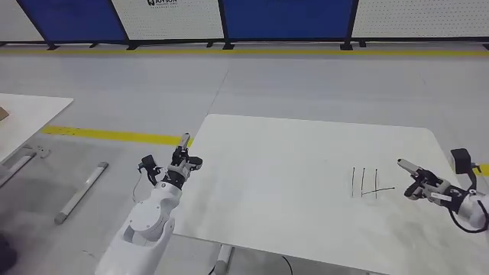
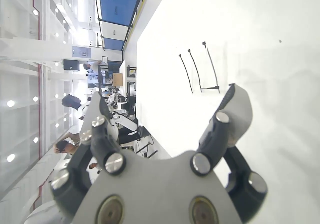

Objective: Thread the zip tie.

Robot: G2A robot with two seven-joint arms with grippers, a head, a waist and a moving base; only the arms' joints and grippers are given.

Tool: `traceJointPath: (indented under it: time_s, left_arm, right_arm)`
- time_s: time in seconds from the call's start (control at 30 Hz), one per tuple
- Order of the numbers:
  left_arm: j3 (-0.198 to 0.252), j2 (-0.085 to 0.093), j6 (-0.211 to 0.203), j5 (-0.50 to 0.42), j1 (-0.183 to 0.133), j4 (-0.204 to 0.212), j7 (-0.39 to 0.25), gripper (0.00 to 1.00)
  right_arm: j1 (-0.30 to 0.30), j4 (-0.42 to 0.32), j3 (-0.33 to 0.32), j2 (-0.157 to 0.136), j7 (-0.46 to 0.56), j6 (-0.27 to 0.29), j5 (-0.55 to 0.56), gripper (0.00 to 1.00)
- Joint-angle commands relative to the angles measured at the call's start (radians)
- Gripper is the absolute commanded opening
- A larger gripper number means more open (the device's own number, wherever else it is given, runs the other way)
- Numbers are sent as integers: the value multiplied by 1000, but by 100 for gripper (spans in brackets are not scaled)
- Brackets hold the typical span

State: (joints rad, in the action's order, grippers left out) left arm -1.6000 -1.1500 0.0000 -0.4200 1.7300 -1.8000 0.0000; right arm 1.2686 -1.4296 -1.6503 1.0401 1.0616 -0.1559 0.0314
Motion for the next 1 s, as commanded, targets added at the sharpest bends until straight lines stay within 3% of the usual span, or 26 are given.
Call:
traceJointPath:
  time_s: [0.0, 0.07, 0.23, 0.4, 0.63, 0.97]
  left_arm:
    - [0, 0, 0, 0, 0, 0, 0, 100]
    - [0, 0, 0, 0, 0, 0, 0, 100]
    - [0, 0, 0, 0, 0, 0, 0, 100]
    - [0, 0, 0, 0, 0, 0, 0, 100]
    - [0, 0, 0, 0, 0, 0, 0, 100]
    - [0, 0, 0, 0, 0, 0, 0, 100]
  right_arm:
    - [0, 0, 0, 0, 0, 0, 0, 100]
    - [0, 0, 0, 0, 0, 0, 0, 100]
    - [-11, 1, 4, -13, -19, 33, 130, 100]
    - [-95, 91, 74, -13, -27, 3, 208, 100]
    - [-186, 219, 169, -5, 28, 61, 196, 100]
    - [-187, 229, 160, -8, 30, 71, 187, 100]
